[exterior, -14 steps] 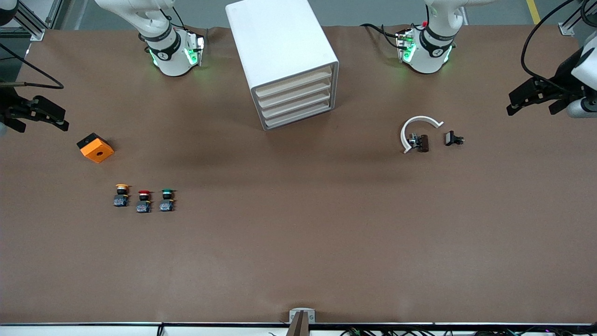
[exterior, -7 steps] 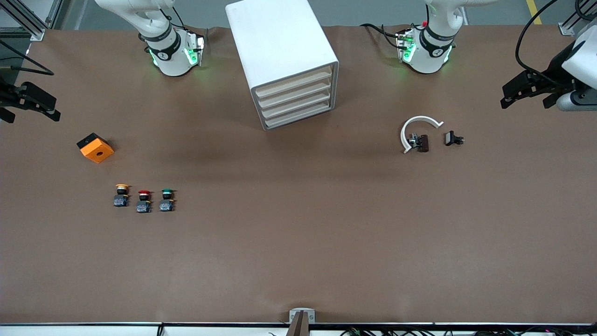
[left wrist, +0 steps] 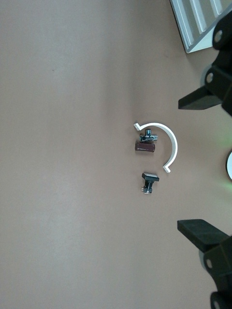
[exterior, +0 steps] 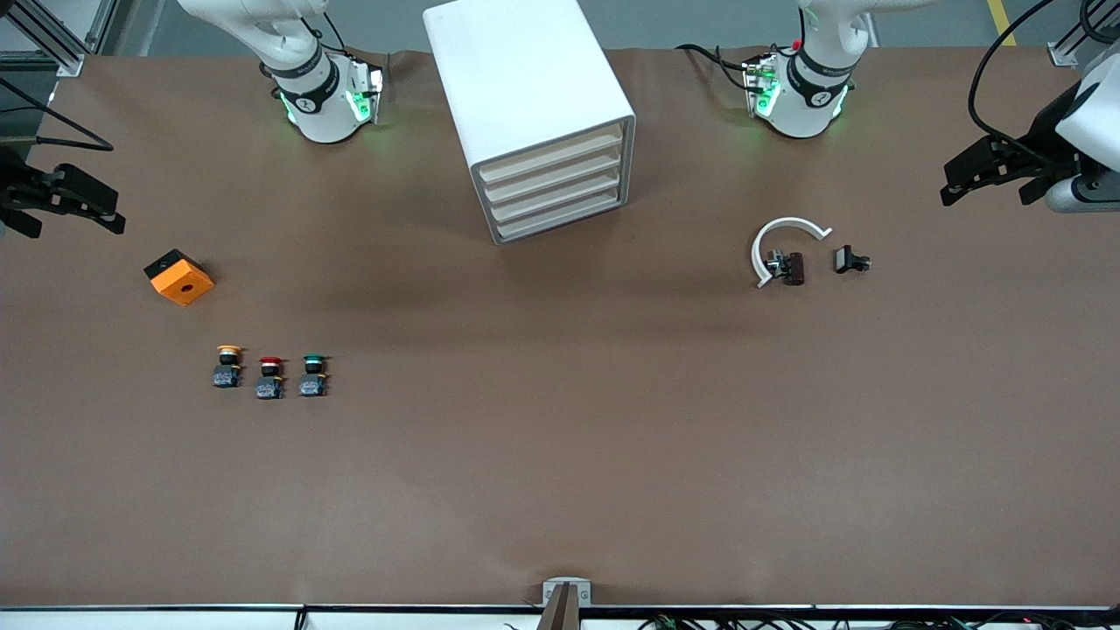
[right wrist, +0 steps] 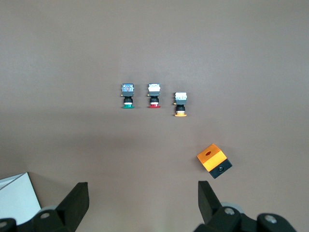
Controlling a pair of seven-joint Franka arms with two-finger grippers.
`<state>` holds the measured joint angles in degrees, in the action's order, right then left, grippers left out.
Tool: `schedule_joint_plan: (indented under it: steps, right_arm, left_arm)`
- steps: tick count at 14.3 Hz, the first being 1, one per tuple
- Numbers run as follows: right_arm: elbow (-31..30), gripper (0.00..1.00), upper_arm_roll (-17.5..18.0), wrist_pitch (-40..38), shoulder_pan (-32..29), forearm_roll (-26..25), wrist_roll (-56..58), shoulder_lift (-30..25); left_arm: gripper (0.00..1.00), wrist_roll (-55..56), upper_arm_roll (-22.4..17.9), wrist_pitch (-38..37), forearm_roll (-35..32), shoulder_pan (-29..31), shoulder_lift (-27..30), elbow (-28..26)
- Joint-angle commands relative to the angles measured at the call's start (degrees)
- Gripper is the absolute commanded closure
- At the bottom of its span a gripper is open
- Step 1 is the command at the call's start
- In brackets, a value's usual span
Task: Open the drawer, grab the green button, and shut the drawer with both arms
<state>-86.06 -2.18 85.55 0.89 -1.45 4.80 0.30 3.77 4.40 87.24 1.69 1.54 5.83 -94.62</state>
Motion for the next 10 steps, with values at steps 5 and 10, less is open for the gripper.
schedule_joint_plan:
  steps: [5,10]
  right_arm:
    - [1.42,0.0,-0.01,-0.83,0.51,-0.04,0.65,0.49]
    - [1.68,0.0,-0.1,-0.21,0.25,-0.31,0.3,0.49]
  left_arm:
    - [0.0,-0.16,-0.19,-0.93,-3.17,0.92,-1.7,2.95]
    - [0.0,0.71,0.34,-1.64,-3.88,0.74,-1.79,3.39]
